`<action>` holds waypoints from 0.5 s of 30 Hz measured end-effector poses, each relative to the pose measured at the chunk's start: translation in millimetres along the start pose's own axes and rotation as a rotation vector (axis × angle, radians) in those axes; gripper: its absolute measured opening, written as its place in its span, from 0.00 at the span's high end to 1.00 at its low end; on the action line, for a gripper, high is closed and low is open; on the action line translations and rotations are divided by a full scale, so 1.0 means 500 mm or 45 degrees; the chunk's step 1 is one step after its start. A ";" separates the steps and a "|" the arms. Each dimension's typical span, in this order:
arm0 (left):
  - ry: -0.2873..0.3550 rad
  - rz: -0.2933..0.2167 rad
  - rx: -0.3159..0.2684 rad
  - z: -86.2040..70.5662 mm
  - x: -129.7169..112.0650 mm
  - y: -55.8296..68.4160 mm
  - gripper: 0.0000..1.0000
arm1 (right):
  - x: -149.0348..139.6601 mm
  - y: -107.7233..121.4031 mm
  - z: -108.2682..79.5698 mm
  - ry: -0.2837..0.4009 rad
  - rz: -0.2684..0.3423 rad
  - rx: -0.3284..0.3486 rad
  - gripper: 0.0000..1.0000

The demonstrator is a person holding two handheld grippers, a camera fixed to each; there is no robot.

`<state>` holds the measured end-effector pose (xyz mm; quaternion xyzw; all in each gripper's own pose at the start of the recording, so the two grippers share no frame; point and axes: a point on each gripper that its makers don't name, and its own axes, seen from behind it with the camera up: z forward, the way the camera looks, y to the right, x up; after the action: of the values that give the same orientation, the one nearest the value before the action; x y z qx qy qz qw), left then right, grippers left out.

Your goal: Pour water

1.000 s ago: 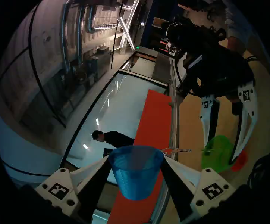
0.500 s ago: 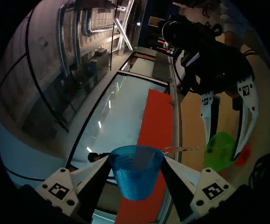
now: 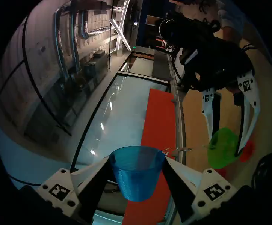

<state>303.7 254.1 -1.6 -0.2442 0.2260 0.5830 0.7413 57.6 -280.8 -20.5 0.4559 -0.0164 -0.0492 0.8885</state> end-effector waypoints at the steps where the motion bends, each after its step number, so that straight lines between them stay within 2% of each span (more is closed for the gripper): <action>1: 0.000 0.005 0.000 0.000 0.000 -0.001 0.12 | 0.000 0.000 0.000 0.000 0.000 0.000 0.09; 15: -0.002 0.070 0.008 0.002 0.005 -0.009 0.12 | 0.004 0.011 -0.004 0.009 -0.001 -0.008 0.09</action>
<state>308.7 255.7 -2.0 -0.2353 0.2339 0.6025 0.7259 60.1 -276.2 -17.3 0.4533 -0.0129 -0.0479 0.8900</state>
